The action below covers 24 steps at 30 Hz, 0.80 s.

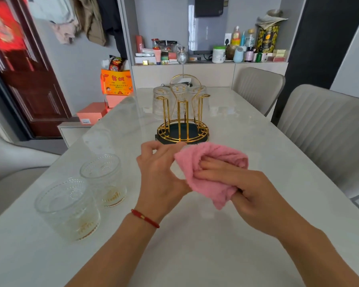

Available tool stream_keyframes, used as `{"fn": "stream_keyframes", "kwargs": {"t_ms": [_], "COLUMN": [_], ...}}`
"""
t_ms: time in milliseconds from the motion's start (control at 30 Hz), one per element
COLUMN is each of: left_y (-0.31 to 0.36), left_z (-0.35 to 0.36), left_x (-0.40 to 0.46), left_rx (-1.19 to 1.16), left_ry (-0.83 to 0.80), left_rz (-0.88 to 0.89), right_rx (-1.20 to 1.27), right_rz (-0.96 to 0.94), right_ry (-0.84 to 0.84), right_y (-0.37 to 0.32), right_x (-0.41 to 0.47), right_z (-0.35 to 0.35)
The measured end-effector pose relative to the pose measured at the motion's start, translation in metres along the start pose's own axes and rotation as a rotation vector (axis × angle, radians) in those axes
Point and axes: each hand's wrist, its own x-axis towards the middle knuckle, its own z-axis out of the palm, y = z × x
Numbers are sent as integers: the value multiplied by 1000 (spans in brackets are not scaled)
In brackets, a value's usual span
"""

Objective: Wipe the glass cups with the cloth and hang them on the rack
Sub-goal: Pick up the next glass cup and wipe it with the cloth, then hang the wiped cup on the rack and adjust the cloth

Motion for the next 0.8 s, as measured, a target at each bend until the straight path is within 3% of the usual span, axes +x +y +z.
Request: {"fn": "stream_keyframes", "kwargs": {"t_ms": [67,167,300,367,467,567,667,800], "left_y": [3,9,3,0,13,25,22,23], "left_z": [-4,-5,0,-3,-10,-11,0,22], "left_x": [1,1,-1,5,28,69,117,176], "left_rx": [-65,-60,-70,-101,-120,-410,-579,-511], "left_ry": [-12,-64,-102,-93,-87,-24,45,89], "left_rz": [-70,-30,-34,-174,-277,-348,-493,-490], "right_rx": [-32,18,112,288,454,816,935,1024], "right_rz": [55,158,82,188,374,670,832,859], "right_ry": [79,179,57,113,376,539,517,538], "right_y": [6,5,-2,0,16,30,35,41], "right_x": [-5,2,6,1,-2,1,1,-3], "right_z": [-8,-6,1,-9,-19,-20,-18,-16]}}
